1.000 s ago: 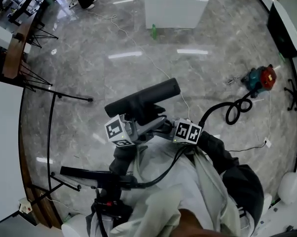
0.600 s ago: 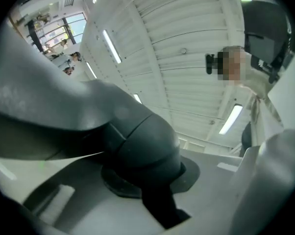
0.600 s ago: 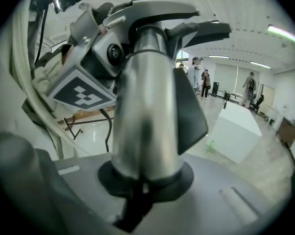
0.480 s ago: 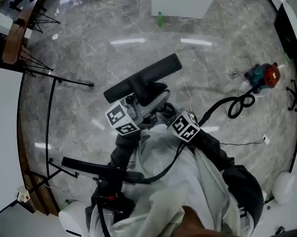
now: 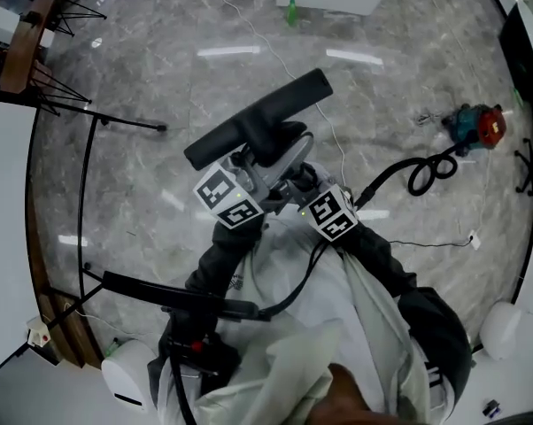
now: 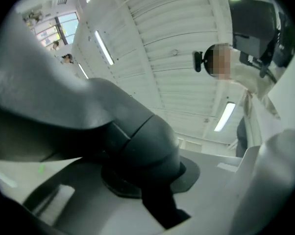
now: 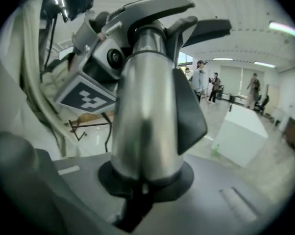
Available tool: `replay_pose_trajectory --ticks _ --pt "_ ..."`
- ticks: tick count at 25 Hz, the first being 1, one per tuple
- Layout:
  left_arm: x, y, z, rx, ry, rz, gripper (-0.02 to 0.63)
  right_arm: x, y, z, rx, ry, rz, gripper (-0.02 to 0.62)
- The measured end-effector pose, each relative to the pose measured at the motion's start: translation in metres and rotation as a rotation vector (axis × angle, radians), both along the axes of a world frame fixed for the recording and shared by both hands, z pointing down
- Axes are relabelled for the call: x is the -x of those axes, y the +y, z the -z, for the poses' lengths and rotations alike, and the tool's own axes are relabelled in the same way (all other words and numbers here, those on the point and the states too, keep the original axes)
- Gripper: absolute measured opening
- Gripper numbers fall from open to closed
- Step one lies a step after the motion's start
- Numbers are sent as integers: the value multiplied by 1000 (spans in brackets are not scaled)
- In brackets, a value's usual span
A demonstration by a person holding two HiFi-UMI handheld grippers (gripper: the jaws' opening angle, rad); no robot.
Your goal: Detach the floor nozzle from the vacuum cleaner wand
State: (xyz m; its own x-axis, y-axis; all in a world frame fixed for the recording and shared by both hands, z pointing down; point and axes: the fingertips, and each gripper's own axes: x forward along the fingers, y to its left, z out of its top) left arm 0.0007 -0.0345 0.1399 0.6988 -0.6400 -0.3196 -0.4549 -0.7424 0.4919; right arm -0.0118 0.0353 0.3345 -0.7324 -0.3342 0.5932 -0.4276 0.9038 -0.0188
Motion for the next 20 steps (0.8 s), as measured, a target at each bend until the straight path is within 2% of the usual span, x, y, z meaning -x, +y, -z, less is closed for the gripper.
replay_pose_trajectory --ticks 3,5,7,10,12,13,15,17,20 --pt "14 -9 -3 77 -27 108 77 1 -10 3 -57 61 -82 41" --pt "14 -2 3 44 -28 79 77 5 -5 4 -60 56 -44 43" --pt "9 13 11 -43 -18 -17 76 9 10 7 -17 16 88 44" --pt "-3 46 27 -206 37 -209 74 7 46 16 123 -72 365 44" --pt "-10 60 32 -276 61 -296 74 3 58 21 180 -108 456 43" --pt "-11 60 32 -280 62 -309 74 3 58 20 185 -115 457 43" --pt "-10 52 28 -233 55 -276 72 5 50 17 161 -109 390 43" --pt "-6 39 21 -158 35 -202 72 9 38 13 103 -82 255 43" --pt "6 19 8 -9 -25 -43 72 11 19 6 7 -12 27 43"
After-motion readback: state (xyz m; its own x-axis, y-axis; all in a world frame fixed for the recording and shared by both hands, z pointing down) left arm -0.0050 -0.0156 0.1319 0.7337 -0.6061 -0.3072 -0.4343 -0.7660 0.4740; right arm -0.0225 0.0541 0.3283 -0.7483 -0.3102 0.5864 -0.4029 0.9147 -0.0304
